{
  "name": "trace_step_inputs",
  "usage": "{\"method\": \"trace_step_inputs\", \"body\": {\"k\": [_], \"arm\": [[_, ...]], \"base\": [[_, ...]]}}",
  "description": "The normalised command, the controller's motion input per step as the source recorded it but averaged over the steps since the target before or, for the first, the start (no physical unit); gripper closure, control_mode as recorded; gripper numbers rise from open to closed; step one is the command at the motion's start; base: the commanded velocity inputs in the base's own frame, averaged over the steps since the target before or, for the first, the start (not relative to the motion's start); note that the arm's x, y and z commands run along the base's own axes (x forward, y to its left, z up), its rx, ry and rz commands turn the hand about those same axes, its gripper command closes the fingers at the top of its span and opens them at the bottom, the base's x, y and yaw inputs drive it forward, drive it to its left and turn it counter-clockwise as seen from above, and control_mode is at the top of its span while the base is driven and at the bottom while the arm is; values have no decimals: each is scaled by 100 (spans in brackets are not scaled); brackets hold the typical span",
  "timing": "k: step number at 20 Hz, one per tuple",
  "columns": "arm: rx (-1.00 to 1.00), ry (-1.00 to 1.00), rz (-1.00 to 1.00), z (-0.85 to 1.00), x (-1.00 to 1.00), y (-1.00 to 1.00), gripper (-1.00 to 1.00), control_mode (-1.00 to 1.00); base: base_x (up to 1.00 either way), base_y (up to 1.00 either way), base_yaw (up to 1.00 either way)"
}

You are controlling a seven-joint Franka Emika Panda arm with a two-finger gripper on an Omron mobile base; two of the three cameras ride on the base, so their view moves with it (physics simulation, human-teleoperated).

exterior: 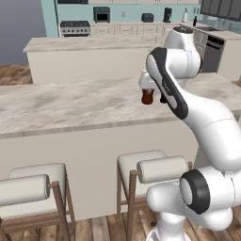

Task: Place the large bottle from the dining counter next to the other large bottle outside the sink, and place the small bottle from the dining counter next to the other small bottle inside the sink.

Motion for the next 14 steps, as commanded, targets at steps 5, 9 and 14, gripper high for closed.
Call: {"method": "trace_step_inputs", "body": {"k": [5,9,14], "arm": [[-2,0,2,18,11,-28,-100,-100],[-2,0,4,17,17,-41,-100,-100],[0,0,0,17,1,-26,-100,-100]], "base": [[0,0,0],[0,0,0],[0,0,0]]}}
